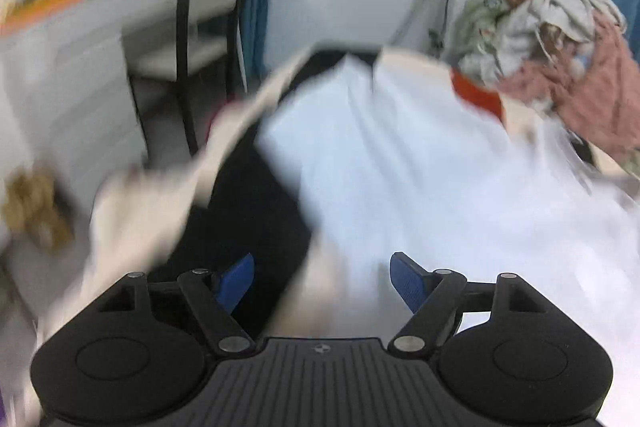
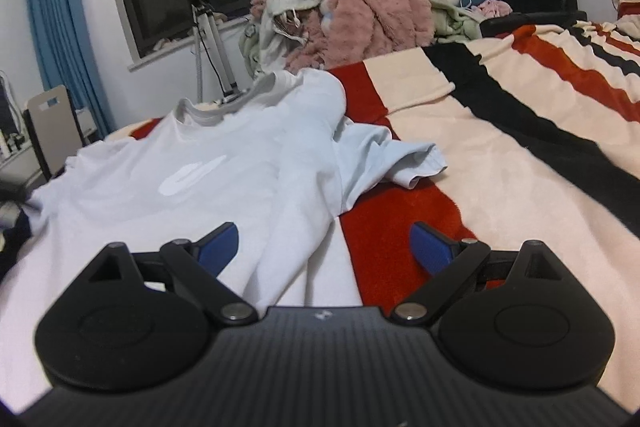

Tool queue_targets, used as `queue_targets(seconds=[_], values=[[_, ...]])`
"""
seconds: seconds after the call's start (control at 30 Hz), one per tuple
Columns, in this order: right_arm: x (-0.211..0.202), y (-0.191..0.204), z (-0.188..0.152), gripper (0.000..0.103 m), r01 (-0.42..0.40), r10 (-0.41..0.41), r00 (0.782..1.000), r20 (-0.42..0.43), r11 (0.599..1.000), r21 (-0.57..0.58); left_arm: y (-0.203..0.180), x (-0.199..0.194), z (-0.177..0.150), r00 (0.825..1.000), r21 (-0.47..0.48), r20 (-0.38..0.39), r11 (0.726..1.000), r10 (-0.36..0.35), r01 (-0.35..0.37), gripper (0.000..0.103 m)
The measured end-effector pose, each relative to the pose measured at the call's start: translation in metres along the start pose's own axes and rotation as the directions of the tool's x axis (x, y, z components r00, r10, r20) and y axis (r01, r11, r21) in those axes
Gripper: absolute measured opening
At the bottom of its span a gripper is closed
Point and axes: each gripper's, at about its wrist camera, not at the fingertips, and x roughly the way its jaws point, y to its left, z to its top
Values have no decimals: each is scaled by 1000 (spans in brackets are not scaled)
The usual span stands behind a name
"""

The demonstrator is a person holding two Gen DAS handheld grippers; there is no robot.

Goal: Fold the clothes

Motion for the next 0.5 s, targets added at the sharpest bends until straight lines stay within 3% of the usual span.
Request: queue_targets(seconds=[0.03,0.13,0.23,0.3,0.4,0.5], values=[[-7,1,1,94,-7,7,1000,8,1000,-6,6,-17,-25,999,-4,-39,1000,-21,20,77],[-31,3,2,94,-26,27,999,37,999,-33,6,-61,-89,994,101,-98,993,-49,59,80],[-56,4,3,94,-29,32,998,51,998,-54,-6,-93,-118,986,158,-150,983,-72,96,82],[-74,5,5,94,-25,29,998,57,998,-61,-12,-106,-130,984,202,-175,976,-46,81,83],[-96,4,8,94,13,-9,998,59,997,-80,-17,-125,-148,976,244,-218,967,-20,74,76],[-116,0,12,94,37,-31,996,80,997,-72,-11,-142,-161,957,199,-282,972,-66,126,58]])
